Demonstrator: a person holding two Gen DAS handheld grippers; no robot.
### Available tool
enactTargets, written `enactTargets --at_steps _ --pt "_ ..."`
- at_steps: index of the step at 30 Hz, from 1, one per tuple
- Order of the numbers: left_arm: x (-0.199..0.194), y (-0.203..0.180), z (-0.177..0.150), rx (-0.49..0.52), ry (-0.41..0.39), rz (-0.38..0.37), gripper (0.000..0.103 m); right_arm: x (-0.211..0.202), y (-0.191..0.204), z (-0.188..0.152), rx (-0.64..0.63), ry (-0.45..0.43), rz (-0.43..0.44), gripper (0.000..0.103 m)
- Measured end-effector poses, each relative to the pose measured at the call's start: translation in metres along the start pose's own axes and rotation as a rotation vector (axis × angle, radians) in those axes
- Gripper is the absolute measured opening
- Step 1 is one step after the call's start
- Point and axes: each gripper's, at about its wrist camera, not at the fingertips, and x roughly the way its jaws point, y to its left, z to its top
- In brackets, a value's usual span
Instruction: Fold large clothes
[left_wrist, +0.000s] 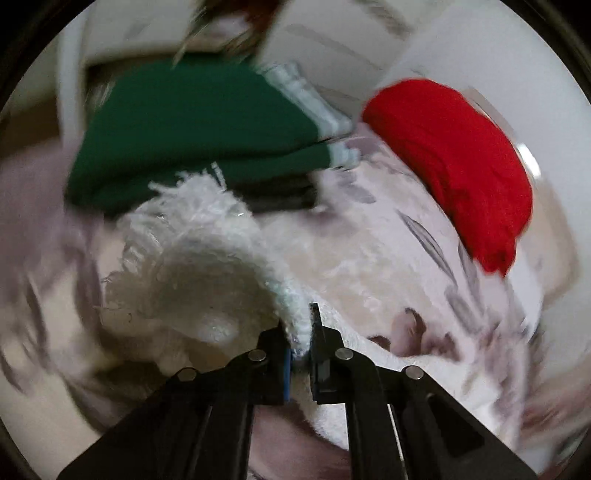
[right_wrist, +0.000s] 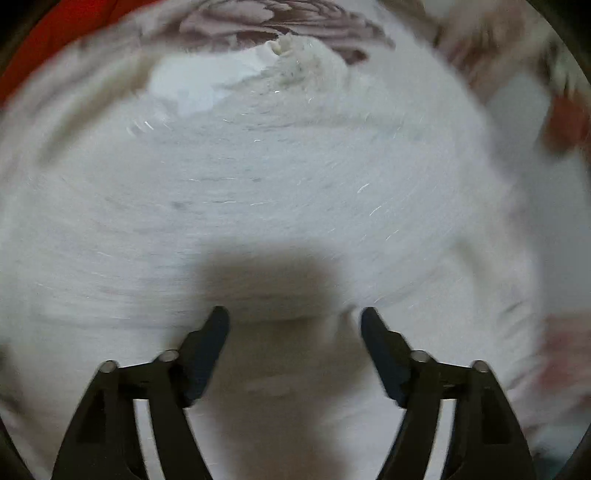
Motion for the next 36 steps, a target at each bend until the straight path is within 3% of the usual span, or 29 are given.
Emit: enactTargets --at_steps 3,5,10,13,15,20,23,26,28,29,30,31,32,33,36 --pt "-0.015 -0.054 -0.001 0.212 -0.061 0.026 0.005 0.000 0.016 0.001 -0.046 -0.052 -0.054 0.080" --pt "-0.022 -0.085 -0.007 0.318 -0.080 0.018 0.005 0.006 0.019 0.003 -0.047 -0.047 -0.013 0.080" --pt "-0.035 -0.186 -0.045 0.573 -0.063 -0.081 0.004 0.007 -0.020 -0.001 -0.018 -0.025 0.082 0.080" --pt "-0.041 -0.259 -0.097 0.752 -0.023 -0.168 0.004 0.013 -0.057 -0.005 0.061 0.006 0.151 0.080" --pt "-0.041 -0.298 -0.133 0.802 0.044 -0.240 0.004 0.019 -0.084 -0.011 0.112 0.033 0.190 0.080" --pt "-0.037 -0.394 -0.261 0.979 0.242 -0.388 0.004 0.039 -0.180 -0.037 0.265 0.088 0.251 0.080" --pt "-0.031 -0.426 -0.326 1.079 0.323 -0.407 0.005 0.047 -0.237 -0.048 0.346 0.108 0.263 0.080" --pt "-0.022 -0.442 -0.373 1.156 0.376 -0.331 0.008 0.058 -0.290 -0.067 0.426 0.110 0.304 0.080" --pt "-0.020 -0.446 -0.388 1.179 0.362 -0.286 0.018 0.061 -0.318 -0.080 0.469 0.104 0.352 0.080" --pt "-0.024 -0.446 -0.390 1.172 0.363 -0.293 0.029 0.063 -0.329 -0.083 0.485 0.101 0.381 0.080" --pt "-0.025 -0.445 -0.388 1.156 0.380 -0.318 0.053 0.064 -0.342 -0.086 0.505 0.097 0.424 0.080" --pt "-0.026 -0.442 -0.385 1.142 0.407 -0.344 0.069 0.066 -0.350 -0.085 0.516 0.095 0.451 0.080" --pt "-0.028 -0.441 -0.383 1.127 0.420 -0.359 0.094 0.067 -0.361 -0.090 0.547 0.091 0.515 0.080" --pt "-0.029 -0.442 -0.380 1.109 0.423 -0.367 0.099 0.067 -0.368 -0.093 0.572 0.090 0.560 0.080" --pt "-0.037 -0.424 -0.356 1.044 0.409 -0.330 0.099 0.059 -0.361 -0.083 0.627 0.084 0.713 0.080"
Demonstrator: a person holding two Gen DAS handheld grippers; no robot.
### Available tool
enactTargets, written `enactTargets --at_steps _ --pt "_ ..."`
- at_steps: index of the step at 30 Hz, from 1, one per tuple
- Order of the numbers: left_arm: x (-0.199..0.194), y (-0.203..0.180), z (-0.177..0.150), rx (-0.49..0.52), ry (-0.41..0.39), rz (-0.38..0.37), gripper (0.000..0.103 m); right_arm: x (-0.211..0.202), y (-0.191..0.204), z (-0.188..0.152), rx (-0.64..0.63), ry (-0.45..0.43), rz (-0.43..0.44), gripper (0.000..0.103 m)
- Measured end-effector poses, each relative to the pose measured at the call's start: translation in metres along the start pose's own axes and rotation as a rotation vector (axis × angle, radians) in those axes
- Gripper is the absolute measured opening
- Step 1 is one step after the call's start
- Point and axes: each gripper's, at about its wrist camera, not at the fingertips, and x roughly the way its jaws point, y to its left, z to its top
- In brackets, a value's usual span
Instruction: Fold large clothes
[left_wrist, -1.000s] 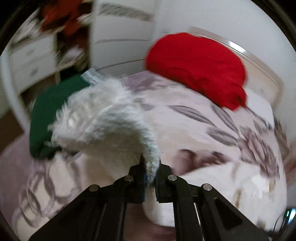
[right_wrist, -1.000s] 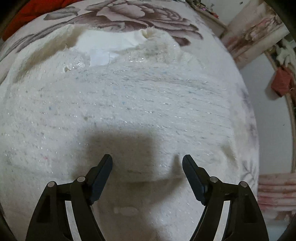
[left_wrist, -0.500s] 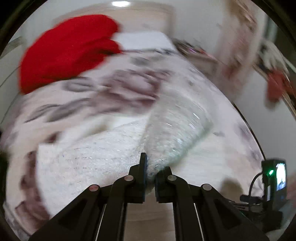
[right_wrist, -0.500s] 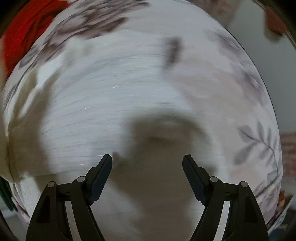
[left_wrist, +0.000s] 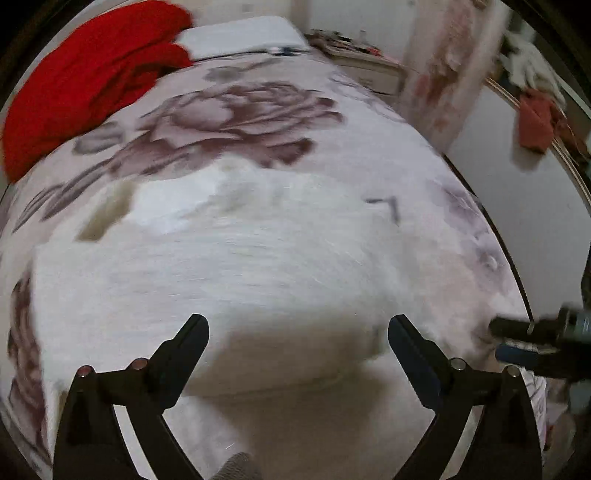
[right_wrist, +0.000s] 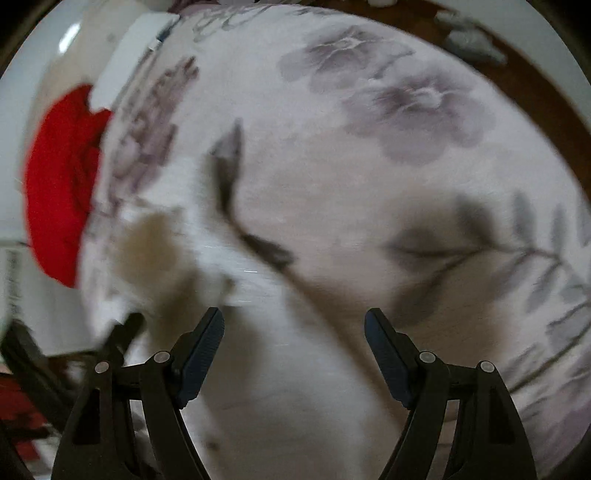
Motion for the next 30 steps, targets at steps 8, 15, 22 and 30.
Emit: enactTargets --at_steps 8,15,22,30 --pt "-0.027 0.126 -0.050 -0.217 0.057 0.272 0.099 0.069 0.107 0.030 -0.092 0.142 0.175 0.080" --pt "-0.003 0.211 -0.056 -0.279 0.107 0.470 0.099 0.101 0.168 0.037 -0.303 0.091 0.009 0.010" --pt "-0.008 0.214 -0.005 -0.304 0.085 0.349 0.099 0.115 0.147 0.060 -0.273 0.204 -0.226 0.034" --pt "0.080 0.199 0.095 -0.125 0.243 0.238 0.099 0.065 0.209 0.092 -0.270 0.040 -0.116 0.060"
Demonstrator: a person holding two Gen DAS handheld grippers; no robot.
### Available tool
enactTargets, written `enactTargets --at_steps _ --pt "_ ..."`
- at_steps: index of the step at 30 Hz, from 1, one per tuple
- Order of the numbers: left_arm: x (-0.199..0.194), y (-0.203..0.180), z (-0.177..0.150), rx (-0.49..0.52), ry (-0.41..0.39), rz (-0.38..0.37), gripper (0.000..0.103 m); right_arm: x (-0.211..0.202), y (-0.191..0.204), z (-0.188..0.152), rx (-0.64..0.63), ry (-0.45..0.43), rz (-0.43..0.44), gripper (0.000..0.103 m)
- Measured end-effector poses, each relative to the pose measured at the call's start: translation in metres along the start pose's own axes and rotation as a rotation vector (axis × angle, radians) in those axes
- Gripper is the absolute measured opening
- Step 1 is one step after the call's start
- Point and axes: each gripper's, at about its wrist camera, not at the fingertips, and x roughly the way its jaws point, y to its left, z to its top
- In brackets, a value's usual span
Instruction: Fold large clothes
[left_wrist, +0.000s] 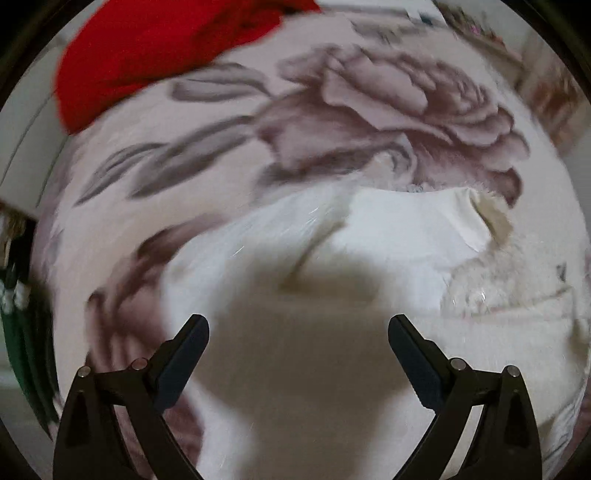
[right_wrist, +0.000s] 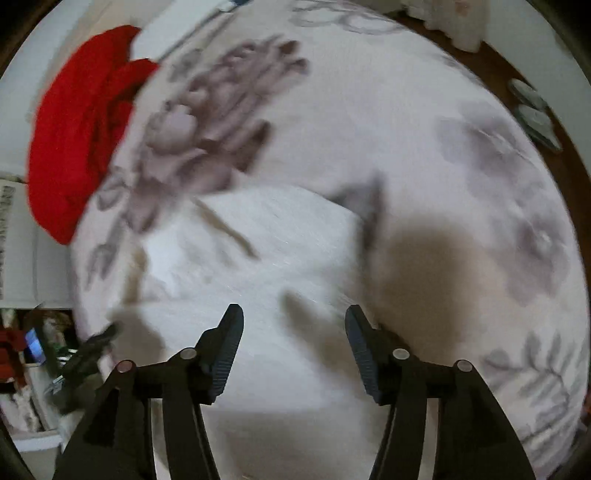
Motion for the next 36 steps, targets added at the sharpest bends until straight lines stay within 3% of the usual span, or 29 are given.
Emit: enactTargets --at_steps 1,4,5,7,8,9,12,13,14,19,23,24,26,28,29,31,32,33,35,36 --pt "0.019 -0.008 0.012 0.036 0.050 -0.022 0.099 0.008 0.011 0.010 -0.015 0.014 0.022 0.060" --pt "0.066 -0.028 0.025 0.152 0.167 0.019 0.099 0.057 0.051 0.039 -0.082 0.081 0.072 0.060" --pt "0.075 -0.033 0.024 0.185 0.173 0.028 0.099 0.073 0.062 0.046 -0.111 0.103 0.071 0.060" --pt "0.074 -0.041 0.020 0.233 0.118 0.023 0.085 0.106 0.082 0.053 -0.188 0.146 0.029 0.062" --pt "0.070 -0.045 0.016 0.250 0.091 -0.020 0.041 0.121 0.089 0.056 -0.216 0.174 0.005 0.062" --pt "0.068 -0.049 0.012 0.253 0.090 -0.044 0.017 0.137 0.095 0.057 -0.243 0.198 -0.025 0.062" --pt "0.060 -0.056 0.003 0.274 0.034 -0.014 0.011 0.163 0.103 0.053 -0.291 0.238 -0.084 0.058" --pt "0.059 -0.055 0.001 0.269 0.020 -0.016 0.011 0.162 0.105 0.051 -0.307 0.204 -0.103 0.028" --pt "0.057 -0.053 0.000 0.264 0.006 -0.022 0.010 0.159 0.105 0.049 -0.310 0.179 -0.123 0.009" --pt "0.035 -0.047 0.010 0.237 -0.082 -0.040 0.009 0.139 0.101 0.058 -0.219 0.086 -0.082 0.007" --pt "0.039 -0.046 0.032 0.209 -0.069 -0.050 0.009 0.118 0.111 0.070 -0.182 -0.022 -0.089 0.007" --pt "0.046 -0.043 0.036 0.199 -0.044 -0.061 0.010 0.120 0.114 0.073 -0.183 -0.024 -0.083 0.007" --pt "0.055 -0.035 0.041 0.148 -0.001 -0.072 0.012 0.142 0.115 0.082 -0.179 0.054 -0.084 0.009" --pt "0.046 -0.027 0.037 0.106 -0.008 -0.075 0.017 0.153 0.108 0.086 -0.156 0.122 -0.062 0.018" --pt "0.034 -0.021 0.028 0.080 -0.029 -0.101 0.019 0.146 0.100 0.084 -0.139 0.147 -0.030 0.039" --pt "0.007 -0.009 0.008 0.044 -0.081 -0.157 0.028 0.121 0.086 0.075 -0.118 0.157 0.084 0.062" --pt "-0.009 -0.001 -0.007 0.026 -0.108 -0.188 0.046 0.107 0.078 0.068 -0.115 0.150 0.104 0.062" --pt "-0.021 0.006 -0.019 0.010 -0.125 -0.207 0.079 0.091 0.068 0.058 -0.119 0.140 0.114 0.062" --pt "-0.045 0.023 -0.047 -0.040 -0.153 -0.251 0.103 0.054 0.038 0.028 -0.119 0.125 0.126 0.067" --pt "-0.057 0.034 -0.069 -0.071 -0.161 -0.260 0.103 0.041 0.023 0.013 -0.109 0.128 0.121 0.067"
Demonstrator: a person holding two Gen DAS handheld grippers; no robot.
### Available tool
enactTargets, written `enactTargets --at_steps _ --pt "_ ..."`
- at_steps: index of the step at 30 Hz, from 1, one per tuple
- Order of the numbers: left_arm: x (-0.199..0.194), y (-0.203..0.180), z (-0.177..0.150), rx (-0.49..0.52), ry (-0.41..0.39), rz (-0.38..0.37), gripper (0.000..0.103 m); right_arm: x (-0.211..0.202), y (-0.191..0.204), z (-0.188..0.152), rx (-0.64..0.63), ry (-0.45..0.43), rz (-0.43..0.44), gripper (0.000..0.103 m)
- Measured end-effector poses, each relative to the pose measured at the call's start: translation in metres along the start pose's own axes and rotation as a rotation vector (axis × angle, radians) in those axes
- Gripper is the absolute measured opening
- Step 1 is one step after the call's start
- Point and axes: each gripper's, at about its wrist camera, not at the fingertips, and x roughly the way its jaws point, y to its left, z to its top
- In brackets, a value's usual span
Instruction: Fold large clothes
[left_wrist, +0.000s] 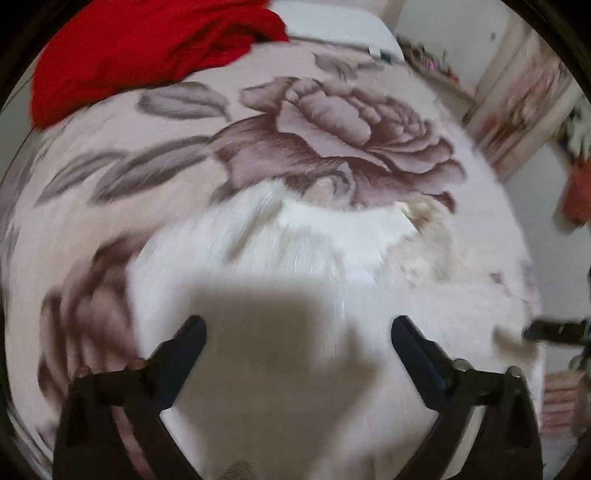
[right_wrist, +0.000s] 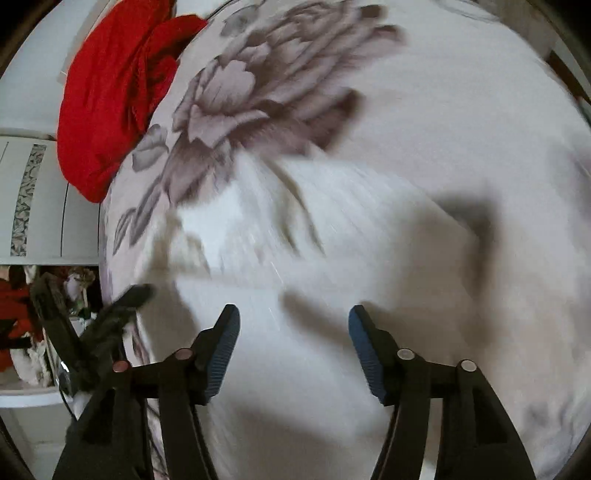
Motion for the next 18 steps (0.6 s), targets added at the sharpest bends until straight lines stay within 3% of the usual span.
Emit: enactTargets --at_steps 4,6,9,10,11,12,14,16,18 --pt "-0.028 0.040 -0.066 -0.135 0.070 0.080 0.103 -0.039 -0.075 -0.093 0.126 0.044 -0.063 0.069" --pt "-0.034 0.061 -0.114 -0.198 0.144 0.176 0.103 -0.042 -0.119 -0.143 0.221 0.103 -0.095 0.069" --pt "-0.036 0.084 -0.174 -0.265 0.230 0.245 0.103 -0.033 -0.162 -0.195 0.340 0.150 -0.092 0.069" --pt "-0.034 0.089 -0.190 -0.278 0.249 0.252 0.103 -0.026 -0.174 -0.212 0.377 0.162 -0.054 0.063" --pt "-0.034 0.092 -0.203 -0.276 0.252 0.269 0.103 -0.018 -0.185 -0.230 0.411 0.171 0.003 0.015" --pt "-0.032 0.094 -0.214 -0.263 0.260 0.311 0.103 -0.014 -0.189 -0.238 0.418 0.166 -0.007 0.011" --pt "-0.028 0.095 -0.225 -0.230 0.261 0.346 0.103 -0.015 -0.207 -0.255 0.448 0.147 -0.112 0.012" --pt "-0.022 0.098 -0.231 -0.219 0.245 0.356 0.103 -0.018 -0.213 -0.258 0.471 0.156 -0.150 0.014" --pt "-0.012 0.100 -0.232 -0.210 0.225 0.338 0.103 -0.028 -0.190 -0.245 0.373 0.163 -0.203 0.025"
